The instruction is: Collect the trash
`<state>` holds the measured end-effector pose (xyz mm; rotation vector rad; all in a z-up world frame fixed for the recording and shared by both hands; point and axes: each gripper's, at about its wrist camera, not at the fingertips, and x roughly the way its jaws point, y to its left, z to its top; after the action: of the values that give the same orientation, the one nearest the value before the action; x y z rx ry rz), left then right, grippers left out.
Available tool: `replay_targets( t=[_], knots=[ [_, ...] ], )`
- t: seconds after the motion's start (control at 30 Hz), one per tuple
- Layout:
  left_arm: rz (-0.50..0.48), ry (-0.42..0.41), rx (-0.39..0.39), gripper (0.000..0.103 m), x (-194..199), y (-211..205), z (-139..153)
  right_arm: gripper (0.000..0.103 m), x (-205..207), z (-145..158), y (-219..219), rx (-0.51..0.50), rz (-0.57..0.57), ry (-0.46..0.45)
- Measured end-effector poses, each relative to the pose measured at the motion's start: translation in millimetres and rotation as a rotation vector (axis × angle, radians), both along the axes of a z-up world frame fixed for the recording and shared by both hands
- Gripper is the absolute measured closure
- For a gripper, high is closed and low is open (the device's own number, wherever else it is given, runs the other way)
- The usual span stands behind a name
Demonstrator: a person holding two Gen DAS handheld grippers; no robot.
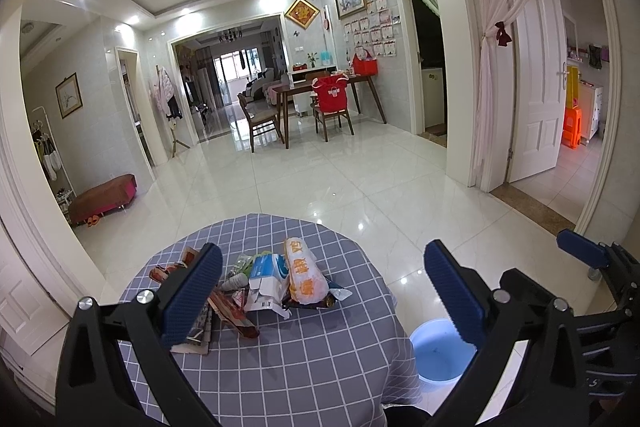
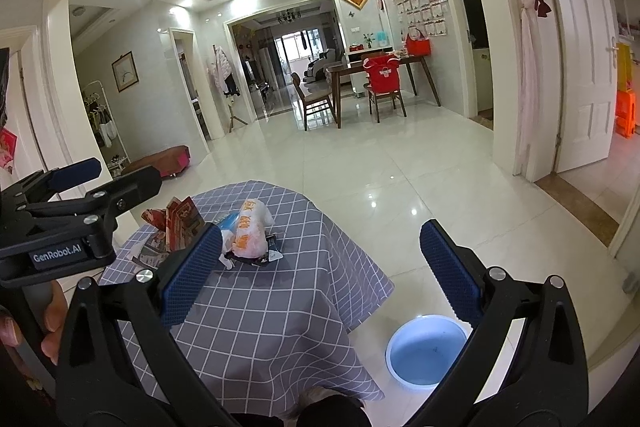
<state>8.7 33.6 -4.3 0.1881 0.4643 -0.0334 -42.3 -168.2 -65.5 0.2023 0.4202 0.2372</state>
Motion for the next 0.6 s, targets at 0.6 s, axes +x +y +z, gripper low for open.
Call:
replay_targets(
  t=[0.6],
  knots=[
    [0.066,0.089,-0.009,0.004,25,32,-35,0.006,26,-19,22,0.007,0.025,0.061]
  ],
)
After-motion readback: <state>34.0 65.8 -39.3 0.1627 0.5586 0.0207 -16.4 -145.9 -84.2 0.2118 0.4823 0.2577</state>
